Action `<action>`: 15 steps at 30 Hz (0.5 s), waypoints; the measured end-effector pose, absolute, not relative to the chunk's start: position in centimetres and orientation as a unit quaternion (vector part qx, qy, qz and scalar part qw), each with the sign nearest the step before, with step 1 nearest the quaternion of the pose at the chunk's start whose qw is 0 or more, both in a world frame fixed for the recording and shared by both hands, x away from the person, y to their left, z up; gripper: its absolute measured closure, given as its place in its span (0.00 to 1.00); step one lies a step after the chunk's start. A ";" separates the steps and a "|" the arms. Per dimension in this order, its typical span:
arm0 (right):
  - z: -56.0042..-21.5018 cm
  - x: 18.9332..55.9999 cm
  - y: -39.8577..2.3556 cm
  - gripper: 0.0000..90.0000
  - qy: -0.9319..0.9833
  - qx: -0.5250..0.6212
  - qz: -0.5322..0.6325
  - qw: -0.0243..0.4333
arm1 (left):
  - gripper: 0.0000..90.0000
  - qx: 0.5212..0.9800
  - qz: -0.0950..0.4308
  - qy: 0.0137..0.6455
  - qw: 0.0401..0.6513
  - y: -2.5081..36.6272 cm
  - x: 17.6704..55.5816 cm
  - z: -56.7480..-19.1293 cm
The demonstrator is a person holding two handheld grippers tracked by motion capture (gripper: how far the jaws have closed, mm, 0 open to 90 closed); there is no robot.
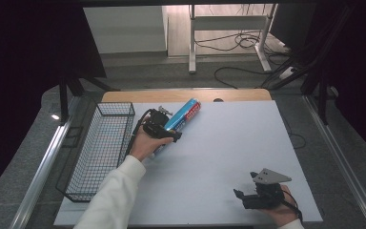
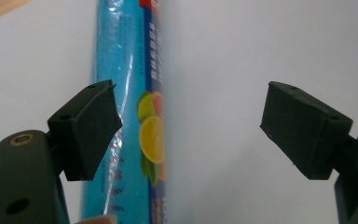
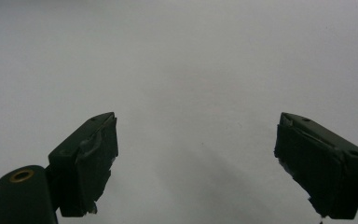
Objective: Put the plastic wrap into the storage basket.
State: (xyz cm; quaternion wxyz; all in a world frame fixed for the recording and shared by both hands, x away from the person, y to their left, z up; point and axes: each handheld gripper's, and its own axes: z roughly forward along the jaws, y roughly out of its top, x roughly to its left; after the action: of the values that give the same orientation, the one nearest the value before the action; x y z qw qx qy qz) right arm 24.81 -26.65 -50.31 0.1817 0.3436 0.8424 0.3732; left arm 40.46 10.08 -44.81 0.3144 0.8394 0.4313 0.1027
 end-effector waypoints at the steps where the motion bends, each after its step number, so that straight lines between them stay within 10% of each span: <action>1: -50.3 24.8 -26.6 0.15 0.842 0.344 0.374 0.181 | 0.22 0.838 0.101 0.433 0.318 10.2 40.7 -44.9; 15: -50.3 24.8 -26.6 0.15 0.844 0.343 0.372 0.179 | 0.23 0.840 0.108 0.435 0.304 10.1 44.1 -45.7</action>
State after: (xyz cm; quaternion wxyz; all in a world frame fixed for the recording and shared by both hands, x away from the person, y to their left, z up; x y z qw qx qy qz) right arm 24.79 -26.55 -50.29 0.1790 0.3426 0.8438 0.3723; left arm 44.14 10.09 -45.72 0.3041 0.8403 0.4355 0.1083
